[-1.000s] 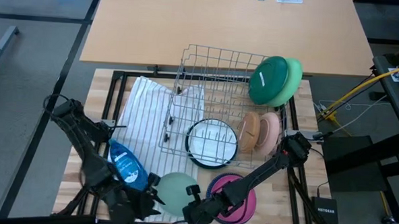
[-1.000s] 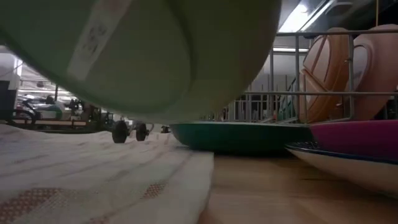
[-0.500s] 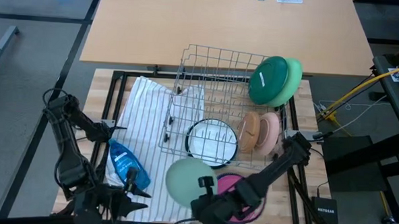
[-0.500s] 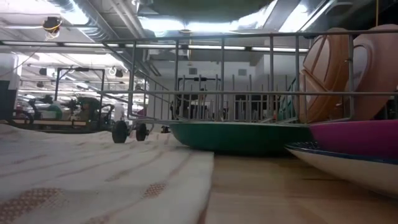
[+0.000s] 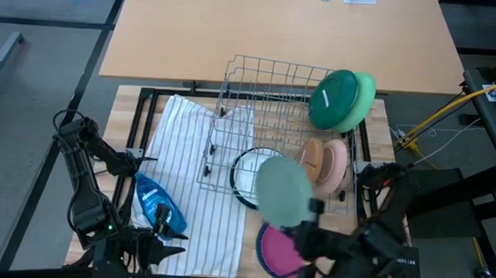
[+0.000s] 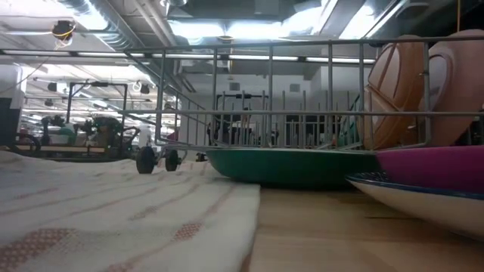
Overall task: Sort dishes
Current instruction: Put the light green plate in the dish rack
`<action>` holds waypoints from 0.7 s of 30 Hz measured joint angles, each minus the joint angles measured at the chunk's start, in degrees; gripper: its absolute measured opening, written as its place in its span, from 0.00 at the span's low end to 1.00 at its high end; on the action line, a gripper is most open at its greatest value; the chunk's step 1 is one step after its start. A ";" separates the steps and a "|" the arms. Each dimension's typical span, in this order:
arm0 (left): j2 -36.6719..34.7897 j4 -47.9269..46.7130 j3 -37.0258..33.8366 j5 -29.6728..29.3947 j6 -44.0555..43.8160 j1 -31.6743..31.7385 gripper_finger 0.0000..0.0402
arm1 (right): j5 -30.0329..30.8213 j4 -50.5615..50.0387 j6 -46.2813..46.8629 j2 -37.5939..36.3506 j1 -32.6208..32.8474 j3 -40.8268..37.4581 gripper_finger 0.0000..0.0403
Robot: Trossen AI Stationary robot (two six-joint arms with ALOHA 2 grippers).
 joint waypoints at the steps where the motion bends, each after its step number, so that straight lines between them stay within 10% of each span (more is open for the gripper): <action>1: 0.00 0.01 0.00 -0.10 0.01 -0.01 0.32 | 3.19 -1.98 2.07 -0.51 0.98 0.01 0.03; 10: 0.04 -0.05 -0.02 -0.85 0.59 0.00 0.32 | 27.13 -6.91 12.83 -1.69 7.84 -3.82 0.02; 21: 0.15 -1.37 -0.04 -1.02 0.80 -0.02 0.32 | 41.37 -6.87 35.43 -1.58 8.50 -21.45 0.03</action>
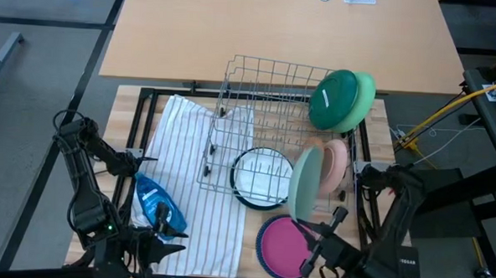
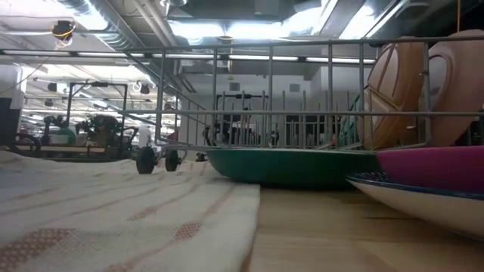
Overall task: Sort dishes
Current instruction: Put the light green plate in the dish rack
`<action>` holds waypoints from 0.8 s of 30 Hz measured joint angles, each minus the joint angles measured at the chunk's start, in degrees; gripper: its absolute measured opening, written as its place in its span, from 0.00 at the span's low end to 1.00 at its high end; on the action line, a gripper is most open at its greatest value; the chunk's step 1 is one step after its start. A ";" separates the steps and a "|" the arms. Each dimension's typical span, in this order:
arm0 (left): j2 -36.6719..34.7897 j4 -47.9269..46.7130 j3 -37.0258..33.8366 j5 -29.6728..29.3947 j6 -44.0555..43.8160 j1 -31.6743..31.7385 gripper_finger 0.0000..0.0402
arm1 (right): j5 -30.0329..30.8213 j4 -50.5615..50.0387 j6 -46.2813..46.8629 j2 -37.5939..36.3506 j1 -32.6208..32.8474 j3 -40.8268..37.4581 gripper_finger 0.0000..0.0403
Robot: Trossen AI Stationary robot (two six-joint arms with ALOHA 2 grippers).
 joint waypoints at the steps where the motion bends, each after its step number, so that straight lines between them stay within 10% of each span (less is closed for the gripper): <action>1: 0.02 -0.04 0.00 -0.02 0.00 0.00 0.32 | 0.10 -0.03 3.01 0.00 0.00 -2.14 0.03; 11: 0.09 -0.99 0.00 -0.02 -0.09 0.00 0.32 | 0.64 0.95 27.99 0.07 -4.03 -14.67 0.03; 24: 0.63 -1.31 -0.02 -0.01 0.45 0.00 0.32 | 0.82 16.24 31.28 0.07 -15.42 -17.80 0.03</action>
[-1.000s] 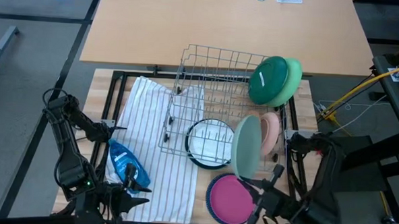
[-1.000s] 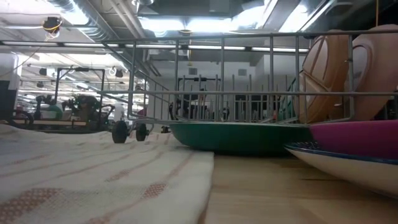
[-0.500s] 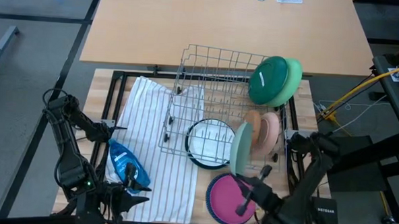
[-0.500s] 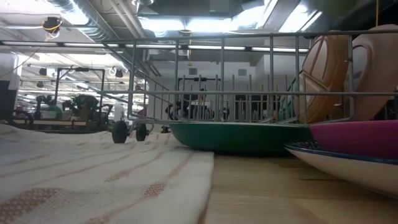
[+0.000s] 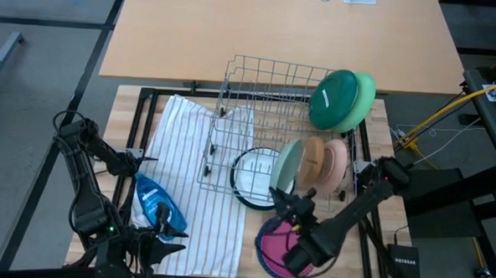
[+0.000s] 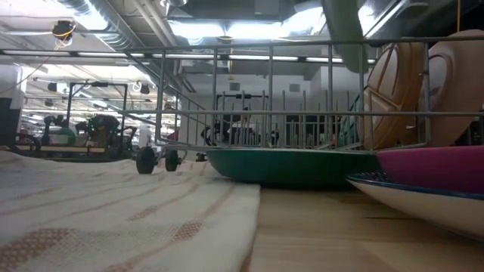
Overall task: Sort dishes
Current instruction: Put the light green plate in the dish rack
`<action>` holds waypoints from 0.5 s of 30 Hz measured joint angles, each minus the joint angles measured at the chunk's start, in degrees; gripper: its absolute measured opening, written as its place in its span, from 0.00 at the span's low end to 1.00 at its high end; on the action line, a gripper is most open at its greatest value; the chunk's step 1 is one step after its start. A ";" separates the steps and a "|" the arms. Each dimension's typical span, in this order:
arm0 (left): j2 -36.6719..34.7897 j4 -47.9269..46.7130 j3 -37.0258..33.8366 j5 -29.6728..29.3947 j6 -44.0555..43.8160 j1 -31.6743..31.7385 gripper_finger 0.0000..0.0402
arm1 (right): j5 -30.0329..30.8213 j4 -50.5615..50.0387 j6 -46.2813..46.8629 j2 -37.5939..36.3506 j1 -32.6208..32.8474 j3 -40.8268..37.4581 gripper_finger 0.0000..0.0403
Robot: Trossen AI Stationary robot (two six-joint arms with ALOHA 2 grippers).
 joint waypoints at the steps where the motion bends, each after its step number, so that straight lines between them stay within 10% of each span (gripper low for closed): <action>1: 0.02 -0.02 0.00 0.00 0.08 0.02 0.32 | 0.01 1.39 -0.06 0.00 -0.58 0.00 0.03; 8: 0.03 -0.02 0.00 -0.01 0.32 0.00 0.32 | -1.15 15.36 -11.71 0.00 -3.70 0.00 0.02; 15: 0.03 -0.01 0.00 0.01 -0.08 0.01 0.32 | -9.15 46.56 -54.37 0.27 -5.70 0.00 0.02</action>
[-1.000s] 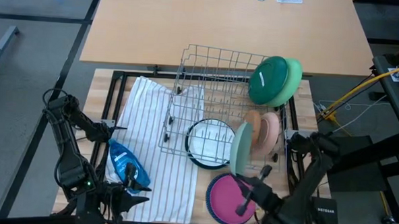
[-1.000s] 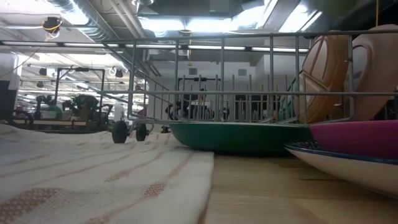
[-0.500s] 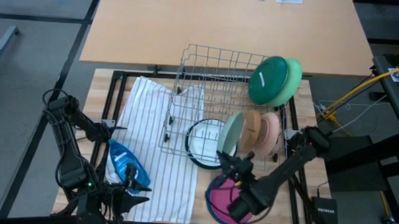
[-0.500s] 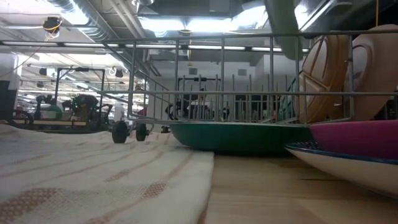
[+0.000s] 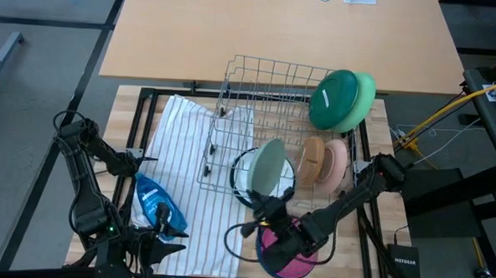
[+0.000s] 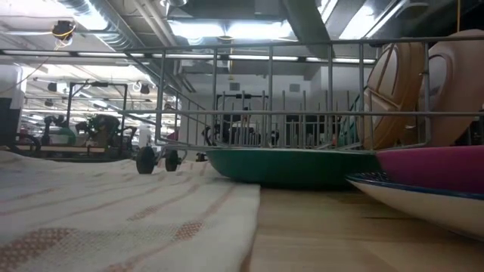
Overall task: Sort dishes
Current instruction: Put the light green plate in the dish rack
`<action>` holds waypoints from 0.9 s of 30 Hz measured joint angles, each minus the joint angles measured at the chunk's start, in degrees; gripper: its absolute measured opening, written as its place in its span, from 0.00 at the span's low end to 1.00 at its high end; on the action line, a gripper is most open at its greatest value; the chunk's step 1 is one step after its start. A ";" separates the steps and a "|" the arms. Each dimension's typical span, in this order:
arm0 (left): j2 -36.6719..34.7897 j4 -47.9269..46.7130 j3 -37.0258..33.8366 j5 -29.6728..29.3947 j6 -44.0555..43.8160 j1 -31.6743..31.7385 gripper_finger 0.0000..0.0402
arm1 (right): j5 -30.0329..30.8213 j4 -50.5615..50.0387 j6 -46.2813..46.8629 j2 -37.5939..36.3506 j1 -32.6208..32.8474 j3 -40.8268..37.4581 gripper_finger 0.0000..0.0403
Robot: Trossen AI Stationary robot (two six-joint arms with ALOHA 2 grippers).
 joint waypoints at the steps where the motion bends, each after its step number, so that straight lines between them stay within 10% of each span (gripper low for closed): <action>1: 0.00 -0.05 0.00 0.00 -0.21 0.00 0.32 | -1.19 3.79 -4.90 -0.19 -0.44 0.00 0.02; 20: 0.00 -0.03 0.00 0.00 -2.47 -0.08 0.32 | -38.98 53.18 -51.17 -1.14 -12.61 0.04 0.03; 27: 0.00 -0.01 0.00 0.00 -5.65 -0.08 0.32 | -48.21 52.51 -51.42 -5.61 -18.60 0.02 0.03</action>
